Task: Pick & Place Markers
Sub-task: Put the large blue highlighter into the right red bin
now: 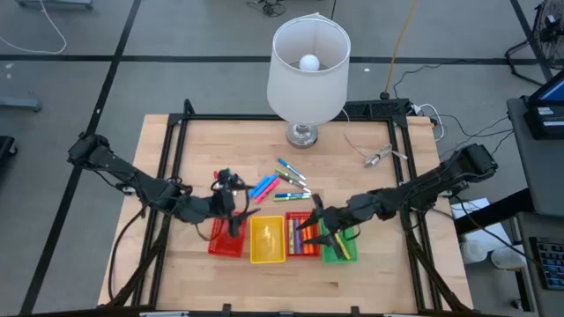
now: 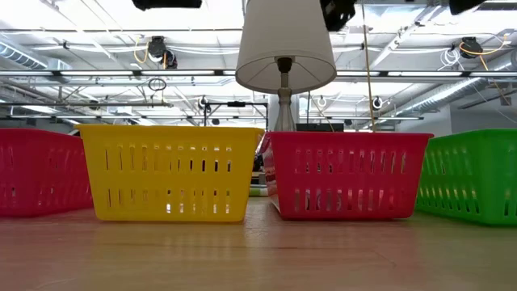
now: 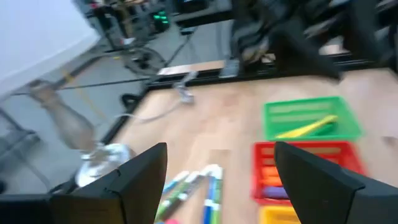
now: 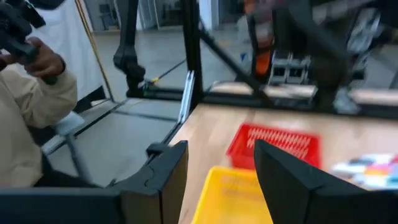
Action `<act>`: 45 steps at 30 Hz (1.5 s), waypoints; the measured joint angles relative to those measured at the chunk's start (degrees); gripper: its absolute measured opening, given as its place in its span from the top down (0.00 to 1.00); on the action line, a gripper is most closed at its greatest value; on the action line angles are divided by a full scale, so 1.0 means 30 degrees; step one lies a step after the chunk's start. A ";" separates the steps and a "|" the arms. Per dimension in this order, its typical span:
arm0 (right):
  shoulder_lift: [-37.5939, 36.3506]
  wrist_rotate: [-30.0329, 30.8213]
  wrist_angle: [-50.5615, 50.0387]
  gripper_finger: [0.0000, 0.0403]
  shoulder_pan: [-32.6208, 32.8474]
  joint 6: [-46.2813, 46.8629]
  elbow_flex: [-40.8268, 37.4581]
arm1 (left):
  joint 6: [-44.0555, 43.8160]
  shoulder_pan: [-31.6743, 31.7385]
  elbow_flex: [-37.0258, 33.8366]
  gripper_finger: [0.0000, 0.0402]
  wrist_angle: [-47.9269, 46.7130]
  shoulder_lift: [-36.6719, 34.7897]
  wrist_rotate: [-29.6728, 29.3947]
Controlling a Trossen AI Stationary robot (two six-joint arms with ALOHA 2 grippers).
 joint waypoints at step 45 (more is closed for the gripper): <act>-0.4269 0.8513 -0.6752 0.58 -0.1348 -0.2440 -0.0007 | -0.0287 0.6460 0.0000 0.25 0.2578 -0.0007 0.5954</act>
